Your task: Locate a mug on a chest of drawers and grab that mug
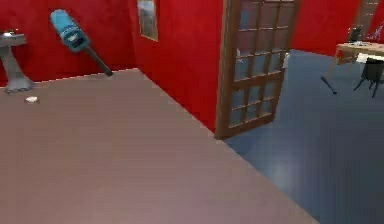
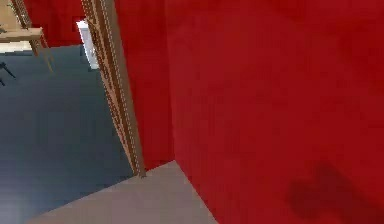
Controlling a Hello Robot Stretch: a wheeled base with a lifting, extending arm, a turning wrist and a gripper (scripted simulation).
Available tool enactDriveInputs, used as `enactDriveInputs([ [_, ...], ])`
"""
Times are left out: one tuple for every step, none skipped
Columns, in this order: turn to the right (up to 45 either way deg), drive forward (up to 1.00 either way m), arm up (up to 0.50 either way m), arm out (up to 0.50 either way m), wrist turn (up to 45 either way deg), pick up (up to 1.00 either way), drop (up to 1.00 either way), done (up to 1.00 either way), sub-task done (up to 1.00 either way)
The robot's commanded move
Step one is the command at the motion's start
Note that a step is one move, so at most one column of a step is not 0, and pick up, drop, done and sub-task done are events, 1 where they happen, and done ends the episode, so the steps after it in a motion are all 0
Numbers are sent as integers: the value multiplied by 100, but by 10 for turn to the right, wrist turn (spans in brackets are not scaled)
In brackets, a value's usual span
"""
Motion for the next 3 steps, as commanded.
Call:
enactDriveInputs([
  [390,0,0,0,0,0,0,0,0],
  [0,100,0,0,0,0,0,0,0],
  [30,0,0,0,0,0,0,0,0],
])
